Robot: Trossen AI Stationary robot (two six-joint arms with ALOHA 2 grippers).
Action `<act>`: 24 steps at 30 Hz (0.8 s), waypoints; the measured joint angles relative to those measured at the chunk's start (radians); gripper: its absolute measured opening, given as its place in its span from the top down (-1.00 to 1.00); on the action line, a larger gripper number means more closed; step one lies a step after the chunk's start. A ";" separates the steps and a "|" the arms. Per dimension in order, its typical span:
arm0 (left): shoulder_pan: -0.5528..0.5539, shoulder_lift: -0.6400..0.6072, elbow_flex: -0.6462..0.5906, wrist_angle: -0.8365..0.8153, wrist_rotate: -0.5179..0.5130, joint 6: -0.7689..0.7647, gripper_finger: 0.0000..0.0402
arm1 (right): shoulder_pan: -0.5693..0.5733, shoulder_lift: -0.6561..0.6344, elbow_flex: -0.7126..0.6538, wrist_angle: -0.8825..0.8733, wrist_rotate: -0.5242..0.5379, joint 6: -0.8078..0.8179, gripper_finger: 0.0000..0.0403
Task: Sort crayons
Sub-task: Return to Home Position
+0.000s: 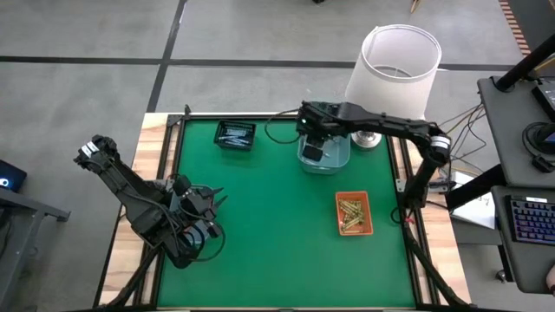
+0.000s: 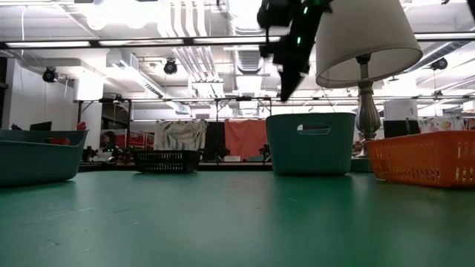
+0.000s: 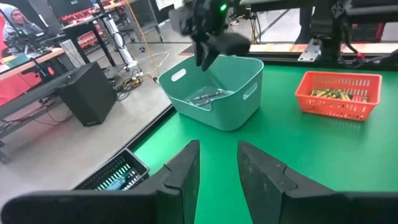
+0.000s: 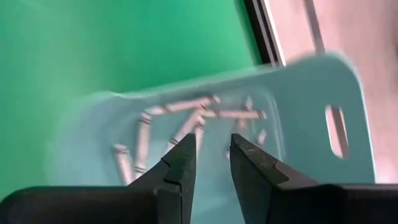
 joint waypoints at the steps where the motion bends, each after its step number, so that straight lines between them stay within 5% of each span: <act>1: 0.002 0.000 0.000 0.005 0.000 0.000 0.55 | 0.023 -0.022 -0.009 0.016 -0.003 -0.001 0.57; 11: 0.007 0.035 -0.005 0.219 0.067 0.216 0.55 | 0.263 -0.284 -0.250 0.331 -0.030 -0.035 0.58; 24: 0.140 0.125 -0.006 0.708 0.269 0.973 0.55 | 0.403 -0.624 -0.698 0.761 -0.084 -0.023 0.58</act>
